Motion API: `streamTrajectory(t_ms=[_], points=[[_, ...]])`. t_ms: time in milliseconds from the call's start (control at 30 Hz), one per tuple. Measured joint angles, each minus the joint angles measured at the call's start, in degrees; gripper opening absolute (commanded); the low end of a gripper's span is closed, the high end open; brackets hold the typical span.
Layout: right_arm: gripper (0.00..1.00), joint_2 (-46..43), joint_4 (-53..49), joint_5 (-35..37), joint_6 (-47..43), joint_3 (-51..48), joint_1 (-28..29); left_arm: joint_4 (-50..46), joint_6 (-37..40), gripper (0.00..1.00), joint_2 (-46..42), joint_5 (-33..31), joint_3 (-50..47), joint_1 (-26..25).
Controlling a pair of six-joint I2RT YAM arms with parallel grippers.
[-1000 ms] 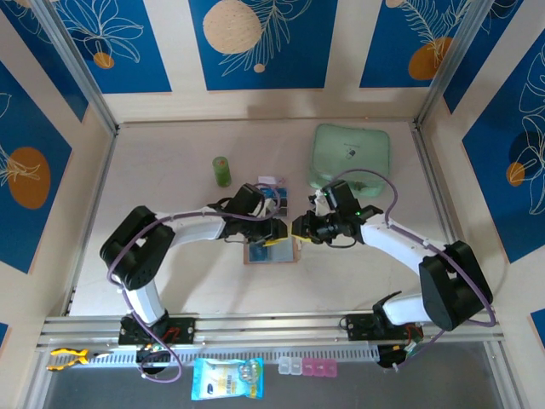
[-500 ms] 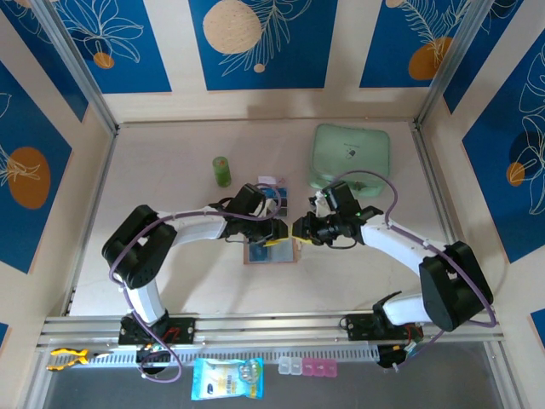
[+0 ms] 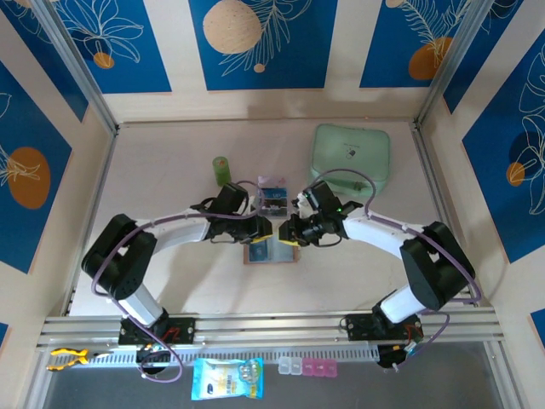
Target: Take the credit cards out of the card holder
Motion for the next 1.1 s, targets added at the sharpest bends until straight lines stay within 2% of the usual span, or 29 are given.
streamTrajectory(t_ms=[200, 433, 667, 867, 1100], points=[[0.21, 5.6, 0.5, -0.4, 0.0, 3.3, 2.2, -2.7, 1.4, 0.17, -3.2, -1.6, -2.7, 2.0], [0.21, 11.0, 1.4, -2.6, 0.0, 5.3, 3.0, -4.3, 2.5, 0.14, -3.3, -2.2, -5.6, 2.2], [0.21, 15.1, 1.5, -4.4, -0.7, 7.1, 3.0, -4.8, 3.0, 0.14, -3.2, -3.1, -6.4, 2.5], [0.2, 17.9, -1.2, -2.4, -2.4, 8.1, 2.9, -4.8, 3.7, 0.13, -1.1, -3.3, -6.7, 3.1], [0.2, 18.5, -0.9, -3.2, -3.3, 7.8, 1.8, -4.7, 4.4, 0.13, -1.0, -3.1, -6.7, 3.4]])
